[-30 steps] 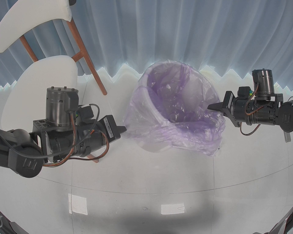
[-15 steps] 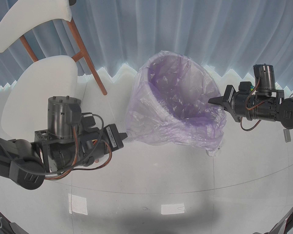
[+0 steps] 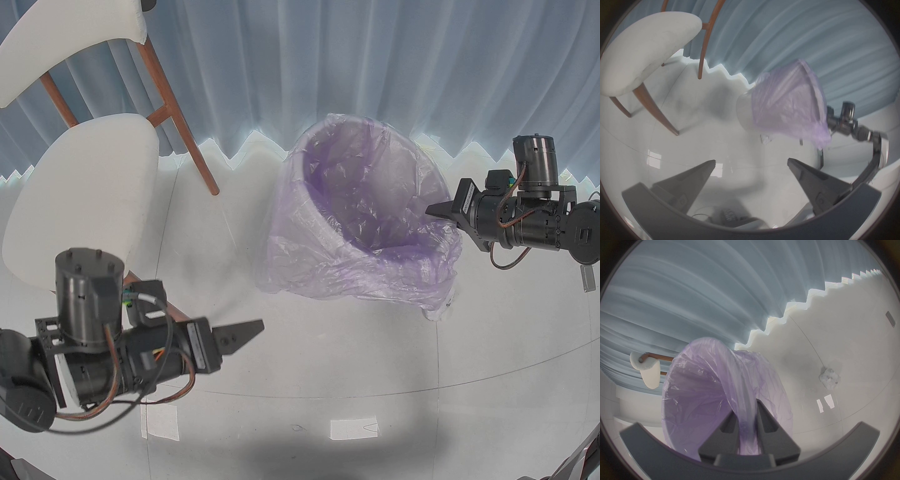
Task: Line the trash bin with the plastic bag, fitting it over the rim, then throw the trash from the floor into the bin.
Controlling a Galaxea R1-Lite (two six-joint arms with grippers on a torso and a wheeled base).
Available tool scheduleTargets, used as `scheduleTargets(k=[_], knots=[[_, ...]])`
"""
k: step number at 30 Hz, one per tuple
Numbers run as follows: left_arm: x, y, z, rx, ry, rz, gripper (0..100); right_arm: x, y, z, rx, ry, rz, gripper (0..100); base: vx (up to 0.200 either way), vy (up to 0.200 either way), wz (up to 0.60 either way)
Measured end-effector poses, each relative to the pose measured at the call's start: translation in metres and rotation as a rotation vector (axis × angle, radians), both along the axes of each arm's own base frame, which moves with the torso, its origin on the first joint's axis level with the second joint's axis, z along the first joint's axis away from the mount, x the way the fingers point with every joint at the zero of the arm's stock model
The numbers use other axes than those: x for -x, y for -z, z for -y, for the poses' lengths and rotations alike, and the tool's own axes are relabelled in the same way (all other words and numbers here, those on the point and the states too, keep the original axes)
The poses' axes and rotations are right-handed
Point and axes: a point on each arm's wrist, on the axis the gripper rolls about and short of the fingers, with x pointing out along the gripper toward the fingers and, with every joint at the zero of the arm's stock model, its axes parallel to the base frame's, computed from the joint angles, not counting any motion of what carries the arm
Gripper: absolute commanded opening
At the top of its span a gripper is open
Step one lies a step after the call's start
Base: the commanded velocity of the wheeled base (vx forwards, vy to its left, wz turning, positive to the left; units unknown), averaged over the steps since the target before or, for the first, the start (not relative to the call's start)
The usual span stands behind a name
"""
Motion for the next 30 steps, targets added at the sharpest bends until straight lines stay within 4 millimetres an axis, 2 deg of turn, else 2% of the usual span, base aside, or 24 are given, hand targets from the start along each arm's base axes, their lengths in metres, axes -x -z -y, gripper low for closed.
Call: scheduleTargets(k=[3,7,10,14,20,23,26,30], knots=[[0.016,0.01,-0.012,-0.069,0.044,0.013,100,0.0,0.001,0.0,0.014,0.002,0.004,0,0.0,0.0,0.0],[0.03,0.007,-0.026,-0.092,0.06,0.06,100,0.0,0.005,0.001,0.056,0.004,0.01,0,0.0,0.0,0.0],[0.032,-0.005,-0.031,-0.081,0.048,0.101,100,0.002,0.012,0.0,0.122,-0.008,0.022,0,0.0,0.0,0.0],[0.021,-0.032,-0.028,-0.059,0.033,0.161,100,0.004,0.02,0.0,0.215,-0.038,0.042,0,0.0,0.0,0.0],[-0.008,-0.083,-0.01,-0.02,0.034,0.253,100,0.009,0.03,-0.004,0.348,-0.107,0.094,0,0.0,0.0,0.0],[-0.024,-0.101,0.007,-0.012,0.052,0.277,100,0.012,0.035,-0.008,0.406,-0.142,0.116,0,0.0,0.0,0.0],[-0.039,-0.102,0.026,-0.056,0.089,0.252,100,0.016,0.04,-0.013,0.451,-0.171,0.128,0,0.0,0.0,0.0],[-0.052,-0.085,0.047,-0.202,0.158,0.205,100,0.019,0.045,-0.019,0.486,-0.193,0.138,0,0.0,0.0,0.0]])
